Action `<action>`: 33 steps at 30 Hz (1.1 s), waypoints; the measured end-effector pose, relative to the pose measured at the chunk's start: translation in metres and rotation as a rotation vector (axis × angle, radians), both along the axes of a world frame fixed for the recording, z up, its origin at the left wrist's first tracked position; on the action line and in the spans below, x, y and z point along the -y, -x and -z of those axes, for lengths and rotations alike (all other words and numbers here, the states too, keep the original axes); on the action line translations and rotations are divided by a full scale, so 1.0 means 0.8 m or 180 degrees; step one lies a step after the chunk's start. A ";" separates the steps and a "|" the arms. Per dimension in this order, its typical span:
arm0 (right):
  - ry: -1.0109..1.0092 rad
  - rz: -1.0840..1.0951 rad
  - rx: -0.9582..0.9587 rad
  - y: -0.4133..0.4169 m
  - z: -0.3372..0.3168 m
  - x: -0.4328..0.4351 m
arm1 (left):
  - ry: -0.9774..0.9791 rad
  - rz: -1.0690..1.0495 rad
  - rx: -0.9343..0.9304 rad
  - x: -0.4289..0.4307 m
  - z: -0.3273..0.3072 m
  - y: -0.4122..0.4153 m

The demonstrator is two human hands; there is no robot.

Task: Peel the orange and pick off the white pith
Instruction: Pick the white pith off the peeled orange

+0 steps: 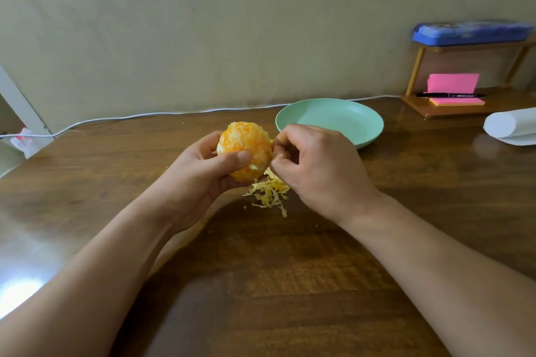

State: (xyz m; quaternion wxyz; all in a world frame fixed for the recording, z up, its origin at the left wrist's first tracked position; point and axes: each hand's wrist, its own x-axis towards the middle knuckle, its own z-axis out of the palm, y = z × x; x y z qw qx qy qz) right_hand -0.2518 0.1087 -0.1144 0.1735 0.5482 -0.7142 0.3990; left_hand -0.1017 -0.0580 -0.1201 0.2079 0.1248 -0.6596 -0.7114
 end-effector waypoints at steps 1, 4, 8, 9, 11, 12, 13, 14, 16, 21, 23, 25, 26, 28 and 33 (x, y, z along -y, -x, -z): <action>0.0012 -0.0047 0.0059 0.001 0.000 0.000 | -0.0024 0.0009 -0.0021 0.000 0.000 0.001; -0.0049 -0.0279 0.0295 0.004 0.000 -0.002 | -0.0100 0.0012 -0.0072 0.001 -0.001 0.000; -0.0263 -0.0435 0.0381 0.004 -0.005 -0.004 | -0.0091 -0.0007 -0.0042 0.005 -0.002 -0.003; -0.0293 -0.0430 0.0365 0.004 -0.005 -0.004 | -0.0058 -0.0012 -0.0014 0.005 -0.002 -0.003; -0.0313 -0.0392 0.0303 0.003 -0.005 -0.004 | 0.0077 -0.0059 0.0070 0.005 -0.002 -0.004; -0.0323 -0.0366 0.0252 0.004 -0.004 -0.004 | 0.0167 -0.0116 0.0125 0.004 -0.003 -0.004; -0.0335 -0.0335 0.0194 0.004 -0.004 -0.003 | 0.0268 -0.0190 0.0174 0.003 -0.003 -0.004; -0.0347 -0.0295 0.0143 0.004 -0.003 -0.003 | 0.0373 -0.0277 0.0204 0.002 -0.002 -0.003; -0.0343 -0.0188 0.0063 0.004 0.000 -0.001 | 0.0568 -0.0429 0.0228 -0.001 0.000 -0.001; -0.0052 -0.0102 0.0204 -0.002 0.004 0.002 | 0.0794 -0.0545 0.0128 -0.007 0.003 0.002; 0.0069 -0.0108 0.0279 -0.005 0.004 0.002 | 0.0723 -0.0538 0.0059 -0.008 0.002 0.002; 0.0124 -0.0105 0.0308 -0.006 0.003 0.002 | 0.0587 -0.0499 0.0014 -0.009 0.002 0.002; 0.0137 -0.0102 0.0313 -0.005 0.004 0.002 | 0.0513 -0.0462 0.0010 -0.009 0.002 0.002; 0.0170 -0.0126 0.0348 -0.003 0.004 0.002 | 0.0376 -0.0353 0.0006 -0.008 0.002 0.002; 0.0237 -0.0303 0.0820 0.002 0.006 0.001 | -0.0027 -0.0124 -0.0150 -0.006 0.000 0.002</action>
